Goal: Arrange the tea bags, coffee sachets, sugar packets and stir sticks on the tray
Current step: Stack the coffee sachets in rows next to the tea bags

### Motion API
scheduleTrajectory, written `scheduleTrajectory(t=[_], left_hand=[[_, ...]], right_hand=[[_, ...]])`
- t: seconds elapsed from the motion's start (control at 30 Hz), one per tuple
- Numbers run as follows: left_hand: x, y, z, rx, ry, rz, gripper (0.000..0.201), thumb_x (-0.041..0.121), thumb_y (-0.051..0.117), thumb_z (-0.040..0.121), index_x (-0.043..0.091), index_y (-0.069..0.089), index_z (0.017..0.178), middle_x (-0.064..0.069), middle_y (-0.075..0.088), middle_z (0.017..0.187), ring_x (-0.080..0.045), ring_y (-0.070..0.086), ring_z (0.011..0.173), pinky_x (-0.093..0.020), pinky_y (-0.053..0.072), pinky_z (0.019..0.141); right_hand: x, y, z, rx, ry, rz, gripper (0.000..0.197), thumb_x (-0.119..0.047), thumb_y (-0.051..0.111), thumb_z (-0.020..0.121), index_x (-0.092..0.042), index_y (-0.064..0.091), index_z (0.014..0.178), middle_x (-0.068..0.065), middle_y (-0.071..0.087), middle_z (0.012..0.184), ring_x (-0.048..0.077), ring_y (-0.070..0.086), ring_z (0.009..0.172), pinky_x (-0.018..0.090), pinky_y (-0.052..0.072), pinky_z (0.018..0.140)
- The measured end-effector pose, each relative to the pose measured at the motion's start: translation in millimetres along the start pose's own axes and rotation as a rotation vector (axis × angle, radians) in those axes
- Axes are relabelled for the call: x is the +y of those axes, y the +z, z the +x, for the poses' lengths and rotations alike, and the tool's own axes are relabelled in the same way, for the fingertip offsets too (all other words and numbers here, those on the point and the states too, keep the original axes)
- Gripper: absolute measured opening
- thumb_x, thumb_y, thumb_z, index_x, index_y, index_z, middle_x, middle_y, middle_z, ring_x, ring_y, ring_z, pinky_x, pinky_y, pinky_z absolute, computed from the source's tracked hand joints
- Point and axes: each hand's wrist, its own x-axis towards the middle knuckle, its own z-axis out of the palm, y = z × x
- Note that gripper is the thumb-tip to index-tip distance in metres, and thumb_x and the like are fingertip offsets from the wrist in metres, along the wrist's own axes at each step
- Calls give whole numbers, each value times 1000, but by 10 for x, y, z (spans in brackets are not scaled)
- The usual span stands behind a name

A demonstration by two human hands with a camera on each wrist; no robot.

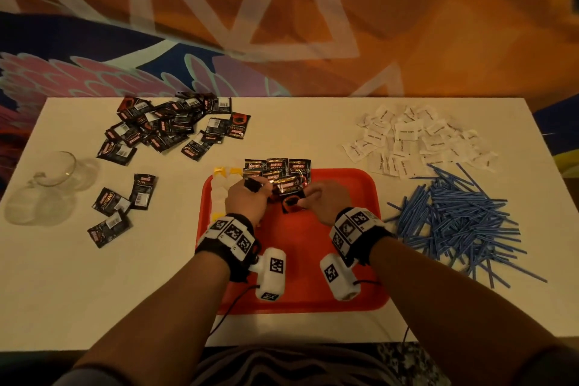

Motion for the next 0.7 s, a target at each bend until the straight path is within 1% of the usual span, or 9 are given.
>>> scheduleTrajectory(t=[0.1, 0.2, 0.27, 0.3, 0.37, 0.43, 0.6, 0.63, 0.7], left_hand=[[-50, 23, 79, -69, 42, 344, 22, 13, 63, 93, 25, 69, 111, -1, 68, 108, -19, 63, 91, -26, 49, 80], [-89, 57, 121, -226, 171, 663, 44, 10, 58, 92, 26, 60, 133, -8, 52, 134, -27, 58, 114, -36, 48, 98], [-108, 69, 123, -320, 193, 818, 58, 10, 56, 90, 31, 48, 144, -6, 39, 143, -30, 55, 120, -41, 48, 101], [-124, 74, 142, -349, 189, 877, 64, 10, 56, 89, 34, 42, 147, -4, 34, 147, -29, 55, 121, -41, 49, 100], [-152, 96, 170, -389, 187, 967, 73, 11, 58, 87, 36, 34, 151, -3, 25, 155, -29, 52, 126, -42, 49, 100], [-165, 112, 189, -420, 197, 1042, 76, 13, 59, 87, 36, 28, 153, -4, 17, 160, -29, 47, 133, -44, 48, 103], [-173, 158, 235, -431, 211, 1092, 71, 20, 56, 91, 34, 25, 154, -6, 14, 161, -31, 44, 135, -44, 45, 104], [-178, 164, 249, -432, 213, 1089, 71, 20, 57, 91, 34, 26, 153, -6, 13, 161, -31, 44, 136, -44, 45, 104], [-193, 176, 281, -432, 228, 1082, 70, 20, 59, 90, 33, 29, 152, -6, 11, 162, -31, 45, 135, -44, 48, 101]], right_hand=[[136, -30, 156, -2, 82, -83, 21, -34, 69, 87, -17, 66, 99, -5, 63, 99, 9, 58, 84, 14, 39, 63], [262, -15, 320, 21, 157, -30, 15, -28, 69, 88, -22, 56, 84, -8, 58, 87, 2, 52, 70, 11, 35, 53], [299, 8, 409, 29, 197, 19, 21, -26, 70, 87, -26, 53, 76, -7, 60, 85, 3, 54, 71, 13, 39, 55], [303, 22, 457, 30, 214, 43, 22, -25, 72, 86, -27, 53, 76, -5, 64, 89, 6, 58, 77, 16, 44, 60], [312, 59, 550, 39, 257, 97, 18, -25, 75, 83, -25, 57, 81, -2, 68, 96, 12, 62, 89, 22, 51, 71], [310, 93, 620, 39, 278, 124, 20, -25, 78, 79, -22, 60, 88, -2, 67, 95, 13, 62, 90, 21, 48, 68], [330, 153, 771, 16, 323, 143, 22, -21, 79, 78, -27, 58, 79, -1, 71, 96, 14, 66, 93, 26, 53, 79], [325, 153, 777, 18, 339, 155, 22, -19, 79, 78, -27, 59, 80, -1, 71, 95, 14, 66, 92, 26, 54, 78], [327, 153, 799, 20, 347, 152, 21, -21, 79, 77, -25, 60, 84, -2, 70, 94, 10, 64, 86, 21, 50, 64]])
